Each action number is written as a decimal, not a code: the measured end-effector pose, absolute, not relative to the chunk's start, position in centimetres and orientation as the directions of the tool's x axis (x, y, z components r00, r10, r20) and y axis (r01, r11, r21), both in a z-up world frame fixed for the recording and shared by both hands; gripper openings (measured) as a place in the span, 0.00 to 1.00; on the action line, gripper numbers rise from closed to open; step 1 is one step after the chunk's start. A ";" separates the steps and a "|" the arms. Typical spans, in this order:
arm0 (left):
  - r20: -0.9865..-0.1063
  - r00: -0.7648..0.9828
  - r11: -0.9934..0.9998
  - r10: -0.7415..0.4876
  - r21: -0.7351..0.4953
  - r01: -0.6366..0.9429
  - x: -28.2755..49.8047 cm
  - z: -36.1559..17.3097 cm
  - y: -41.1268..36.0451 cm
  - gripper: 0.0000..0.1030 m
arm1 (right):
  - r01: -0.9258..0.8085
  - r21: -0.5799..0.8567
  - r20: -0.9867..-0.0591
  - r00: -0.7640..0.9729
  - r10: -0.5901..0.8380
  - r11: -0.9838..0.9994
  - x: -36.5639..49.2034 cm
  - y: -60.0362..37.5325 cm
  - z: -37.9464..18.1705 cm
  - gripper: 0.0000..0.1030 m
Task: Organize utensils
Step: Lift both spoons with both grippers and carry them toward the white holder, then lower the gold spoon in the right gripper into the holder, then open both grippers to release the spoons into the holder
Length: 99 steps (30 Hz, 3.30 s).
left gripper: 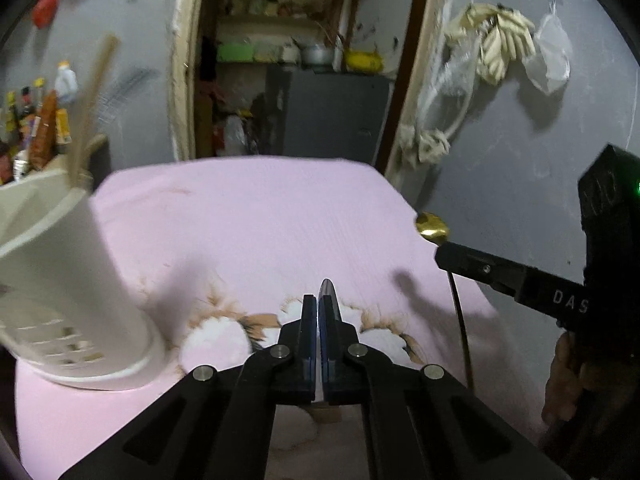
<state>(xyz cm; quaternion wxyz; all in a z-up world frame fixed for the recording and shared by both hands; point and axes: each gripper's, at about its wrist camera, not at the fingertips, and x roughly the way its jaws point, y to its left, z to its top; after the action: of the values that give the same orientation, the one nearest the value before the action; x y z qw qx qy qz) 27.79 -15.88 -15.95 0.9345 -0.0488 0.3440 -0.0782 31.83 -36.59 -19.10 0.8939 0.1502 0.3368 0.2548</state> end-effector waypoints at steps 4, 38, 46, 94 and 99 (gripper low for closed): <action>-0.593 0.791 0.986 -0.154 -0.142 0.085 27.0 -14.5 -14.6 0.02 | -0.352 0.425 -0.484 0.690 0.538 0.834 30.9 -36.0 -17.6 0.02; -0.236 0.944 0.960 0.229 -0.106 -0.259 23.0 -0.3 7.5 0.02 | -0.490 0.323 -0.153 0.817 0.556 0.809 26.6 -19.1 -2.6 0.02; -0.185 0.923 0.936 0.336 -0.042 -0.349 23.3 -1.1 9.4 0.02 | -0.494 0.280 -0.175 0.817 0.549 0.824 27.3 -16.2 -3.7 0.02; -0.346 0.935 0.972 0.076 -0.185 -0.148 22.9 -4.9 9.4 0.06 | -0.461 0.254 -0.421 0.739 0.526 0.850 26.4 -13.3 -7.2 0.05; -0.374 0.926 0.967 0.048 -0.215 -0.136 22.7 -4.8 9.4 0.06 | -0.452 0.263 -0.421 0.741 0.523 0.853 25.9 -13.4 -6.6 0.41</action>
<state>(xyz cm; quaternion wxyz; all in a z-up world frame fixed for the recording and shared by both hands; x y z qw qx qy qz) 22.67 9.42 -4.82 0.9741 -0.1193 0.1861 0.0472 25.87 -13.35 -6.62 0.9303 0.0720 0.2465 0.2618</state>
